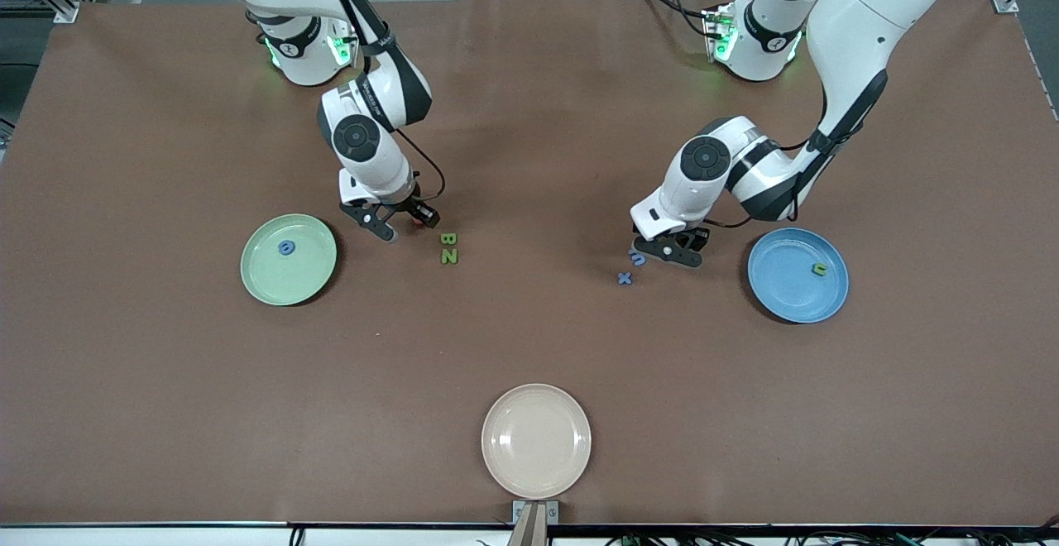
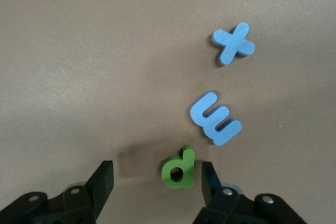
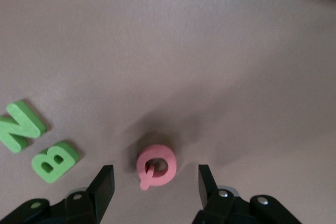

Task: Sort upper and lower case letters into plates
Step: 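Grasp the green d with the left gripper while the right gripper grasps the pink letter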

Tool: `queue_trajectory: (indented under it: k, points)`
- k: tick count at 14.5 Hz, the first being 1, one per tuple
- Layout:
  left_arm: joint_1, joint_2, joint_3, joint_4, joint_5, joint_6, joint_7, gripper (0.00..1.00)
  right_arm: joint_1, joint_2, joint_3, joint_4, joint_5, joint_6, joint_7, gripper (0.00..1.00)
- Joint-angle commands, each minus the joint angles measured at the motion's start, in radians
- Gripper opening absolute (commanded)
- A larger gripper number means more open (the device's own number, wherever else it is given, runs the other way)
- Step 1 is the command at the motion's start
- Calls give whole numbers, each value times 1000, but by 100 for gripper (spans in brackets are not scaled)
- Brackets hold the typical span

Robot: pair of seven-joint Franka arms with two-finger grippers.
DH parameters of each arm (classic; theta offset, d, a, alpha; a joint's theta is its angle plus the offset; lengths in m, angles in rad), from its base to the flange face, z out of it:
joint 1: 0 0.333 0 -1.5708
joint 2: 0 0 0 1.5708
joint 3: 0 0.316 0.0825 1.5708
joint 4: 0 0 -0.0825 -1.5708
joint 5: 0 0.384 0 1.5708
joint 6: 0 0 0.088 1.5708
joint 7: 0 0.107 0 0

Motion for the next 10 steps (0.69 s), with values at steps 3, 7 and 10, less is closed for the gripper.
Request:
queue_trajectory:
  k: [3, 7, 10]
  points:
    - [3, 7, -1, -7, 28, 13, -35, 53, 23, 3, -12, -31, 15, 40, 19, 64]
    - [3, 11, -1, -8, 28, 13, -80, 35, 23, 1, -12, -36, 15, 40, 19, 40]
    - [2, 11, -1, -10, 28, 10, -81, 27, 22, 1, -12, -36, 15, 40, 19, 7]
